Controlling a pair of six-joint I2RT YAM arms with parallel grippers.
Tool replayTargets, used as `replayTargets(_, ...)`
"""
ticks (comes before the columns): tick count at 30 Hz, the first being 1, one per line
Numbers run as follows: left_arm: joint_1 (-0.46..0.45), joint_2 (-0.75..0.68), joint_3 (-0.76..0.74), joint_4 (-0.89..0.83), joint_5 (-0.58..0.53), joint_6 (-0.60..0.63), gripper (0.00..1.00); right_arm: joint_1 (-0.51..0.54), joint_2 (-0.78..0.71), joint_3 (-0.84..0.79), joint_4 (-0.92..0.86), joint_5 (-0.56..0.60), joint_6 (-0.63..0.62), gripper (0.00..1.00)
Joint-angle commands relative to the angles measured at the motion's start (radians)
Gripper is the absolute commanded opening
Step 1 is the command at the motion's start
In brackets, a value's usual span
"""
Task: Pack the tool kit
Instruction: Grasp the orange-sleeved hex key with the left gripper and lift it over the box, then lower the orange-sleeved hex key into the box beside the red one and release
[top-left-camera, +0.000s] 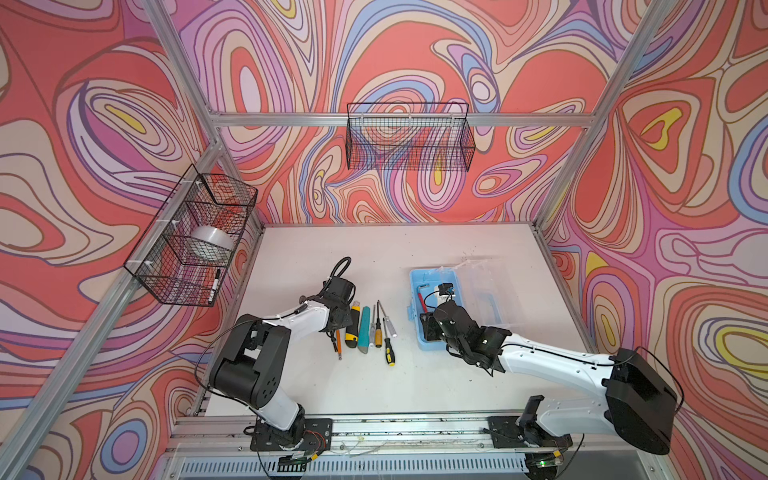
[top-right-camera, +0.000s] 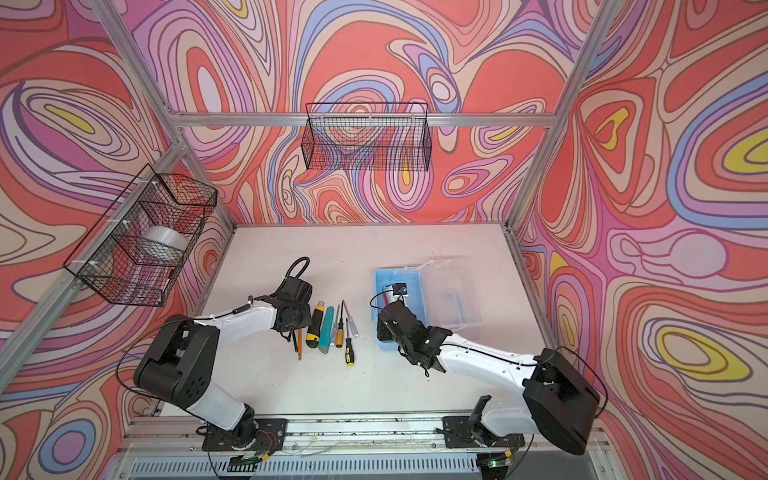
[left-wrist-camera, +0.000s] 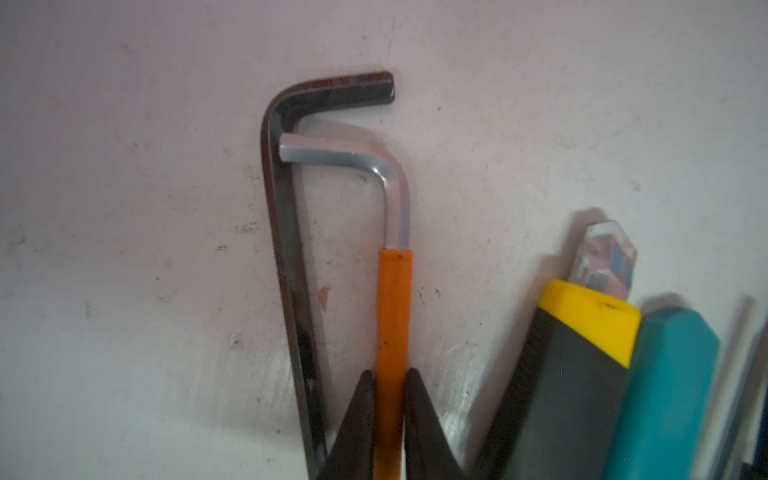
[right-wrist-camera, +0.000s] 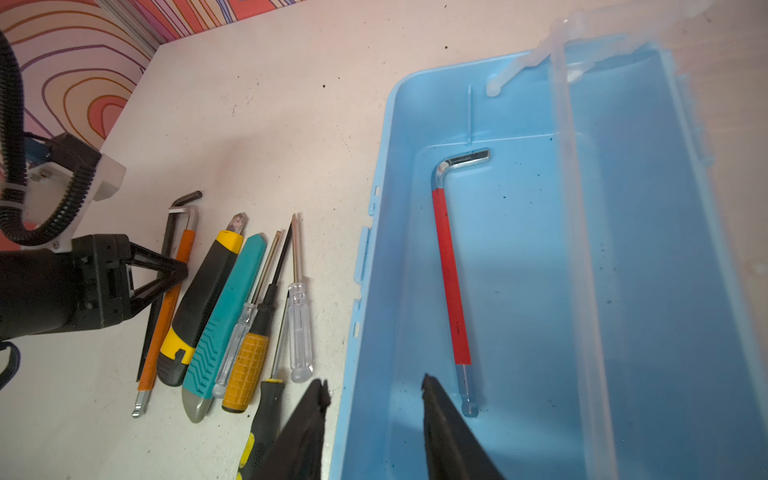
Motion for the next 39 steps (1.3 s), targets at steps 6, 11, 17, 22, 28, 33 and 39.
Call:
replayTargets(6, -0.004, 0.024, 0.002, -0.058, 0.03, 0.027, 0.01, 0.004, 0.016, -0.012, 0.007, 0.012, -0.001, 0.4)
replayTargets(11, -0.005, -0.019, 0.016, -0.048, 0.071, 0.027, 0.0, 0.005, 0.012, -0.008, -0.003, 0.017, -0.002, 0.4)
replayTargets(17, -0.024, -0.21, 0.058, -0.045, 0.118, 0.019, 0.0, 0.003, -0.019, 0.016, -0.048, 0.044, -0.013, 0.41)
replayTargets(22, -0.129, -0.322, 0.129, -0.045, 0.093, -0.024, 0.0, -0.031, -0.106, 0.026, -0.091, 0.027, -0.016, 0.4)
replayTargets(28, -0.364, -0.253, 0.203, 0.212, 0.103, -0.141, 0.0, -0.089, -0.244, 0.02, -0.191, 0.035, -0.005, 0.41)
replayTargets(33, -0.469, -0.039, 0.333, 0.33, 0.106, -0.179, 0.0, -0.114, -0.332, 0.02, -0.292, 0.042, 0.002, 0.4)
replayTargets(39, -0.494, 0.171, 0.462, 0.381, 0.146, -0.242, 0.0, -0.114, -0.418, -0.012, -0.358, 0.053, 0.037, 0.41)
